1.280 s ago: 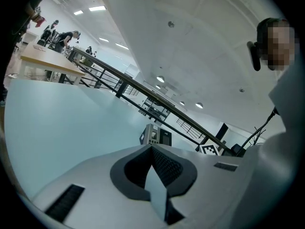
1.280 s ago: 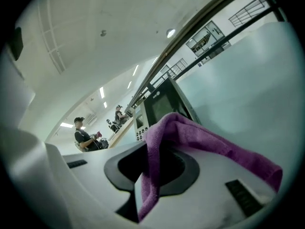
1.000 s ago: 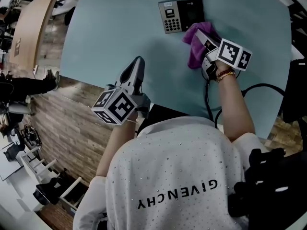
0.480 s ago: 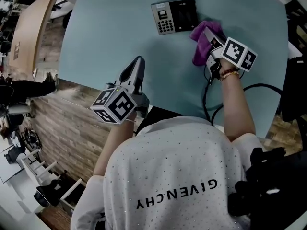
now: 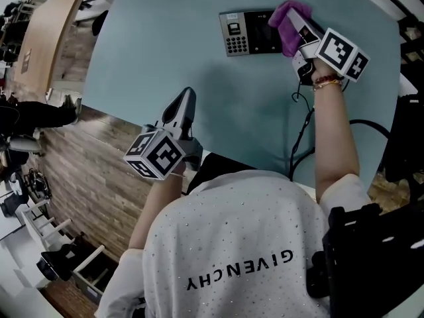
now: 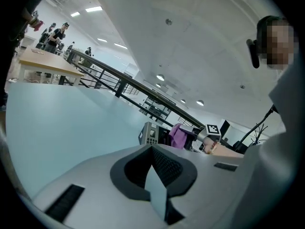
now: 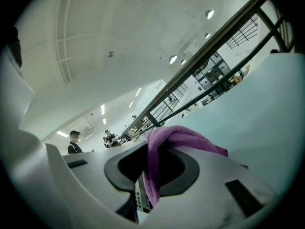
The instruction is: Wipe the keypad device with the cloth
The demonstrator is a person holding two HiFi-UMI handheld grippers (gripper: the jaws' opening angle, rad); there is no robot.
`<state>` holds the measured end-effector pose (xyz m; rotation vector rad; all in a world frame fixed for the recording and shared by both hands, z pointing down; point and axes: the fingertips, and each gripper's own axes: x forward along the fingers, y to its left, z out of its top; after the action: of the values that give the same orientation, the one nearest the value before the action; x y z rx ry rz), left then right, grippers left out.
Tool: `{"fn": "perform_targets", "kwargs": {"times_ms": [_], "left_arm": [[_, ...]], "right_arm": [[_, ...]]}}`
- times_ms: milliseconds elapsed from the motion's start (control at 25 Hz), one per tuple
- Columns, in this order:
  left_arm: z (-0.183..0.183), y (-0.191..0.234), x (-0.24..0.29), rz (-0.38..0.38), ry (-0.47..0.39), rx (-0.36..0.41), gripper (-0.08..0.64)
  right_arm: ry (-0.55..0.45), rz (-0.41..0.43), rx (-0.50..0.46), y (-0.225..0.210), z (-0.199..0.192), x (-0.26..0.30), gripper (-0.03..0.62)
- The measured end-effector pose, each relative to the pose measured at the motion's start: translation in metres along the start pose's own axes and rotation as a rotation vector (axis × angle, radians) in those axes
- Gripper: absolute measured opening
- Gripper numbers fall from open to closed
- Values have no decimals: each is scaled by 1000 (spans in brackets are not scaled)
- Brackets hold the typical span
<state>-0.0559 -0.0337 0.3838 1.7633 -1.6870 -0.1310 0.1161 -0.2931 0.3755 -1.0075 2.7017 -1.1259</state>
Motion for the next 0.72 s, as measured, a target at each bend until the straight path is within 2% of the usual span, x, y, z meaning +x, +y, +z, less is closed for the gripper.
{"fn": "perform_targets", "kwargs": {"times_ms": [120,360,720], "left_arm": [[-1,9,-7,21,-6,-6,5],[2,19,-19,46,-24,-26,5],[0,12,-11,-2,-1,-18,5]], "right_arm": [[2,-12,26,-6,-1,12,63],[55,-56,61,-15,-30,18,64],[101,-100,151,-27,-67,-7,64]]}}
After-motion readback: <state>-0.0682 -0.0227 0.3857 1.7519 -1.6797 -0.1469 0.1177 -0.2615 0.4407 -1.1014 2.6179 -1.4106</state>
